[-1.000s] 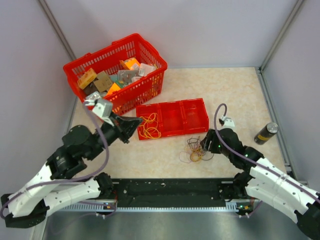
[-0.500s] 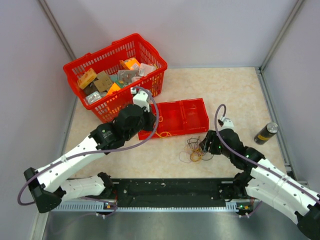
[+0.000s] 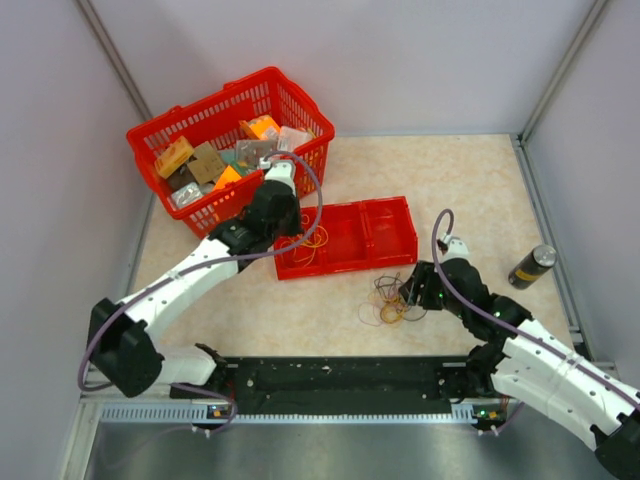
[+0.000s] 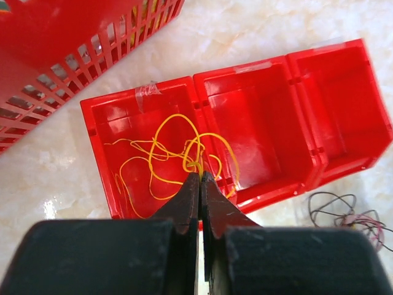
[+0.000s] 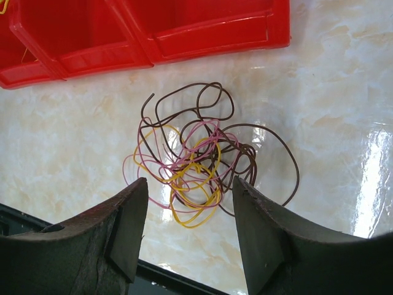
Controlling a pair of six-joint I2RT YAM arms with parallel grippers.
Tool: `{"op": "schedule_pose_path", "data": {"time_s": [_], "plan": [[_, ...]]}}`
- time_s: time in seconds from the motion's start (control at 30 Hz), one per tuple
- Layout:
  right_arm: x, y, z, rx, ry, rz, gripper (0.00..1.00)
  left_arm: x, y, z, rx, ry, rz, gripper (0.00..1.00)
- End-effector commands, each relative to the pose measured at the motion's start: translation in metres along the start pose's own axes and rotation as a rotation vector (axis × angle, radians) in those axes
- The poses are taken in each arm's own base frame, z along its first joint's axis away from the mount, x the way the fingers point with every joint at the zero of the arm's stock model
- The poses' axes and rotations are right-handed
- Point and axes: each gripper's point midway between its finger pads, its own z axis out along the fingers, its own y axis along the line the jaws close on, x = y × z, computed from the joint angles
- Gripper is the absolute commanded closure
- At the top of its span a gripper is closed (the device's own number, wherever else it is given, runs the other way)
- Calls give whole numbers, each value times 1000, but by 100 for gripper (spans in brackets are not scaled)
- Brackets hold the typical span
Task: Untangle the cables
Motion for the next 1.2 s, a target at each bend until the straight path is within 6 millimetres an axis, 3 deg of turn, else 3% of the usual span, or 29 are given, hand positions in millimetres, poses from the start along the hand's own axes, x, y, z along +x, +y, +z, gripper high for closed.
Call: {"op": "schedule_pose_path", "data": {"time_s": [0.0,0.23,0.37,0.73,0.9,1.0,1.17], "plan": [[-2,0,-3,-12,-11,-14,43,-15,-2,22,-17,-27,6,100],[2,-4,-2,0,-3,-12,43,19,31,45,-177,38,20,100],[1,-5,0,14,-1,-22,43,35,39,53,-205,64,11,100],[4,-5,-1,6,7,-21,43,49,73,85,-380,157,120,100],[6,-7,0,13,8,-13,43,65,54,87,-288,277,113,100],[5,-7,1,17,11,-13,43,56,41,78,-206,249,98,85],[2,-5,1,16,10,-18,43,31,29,49,-118,176,102,47]]}}
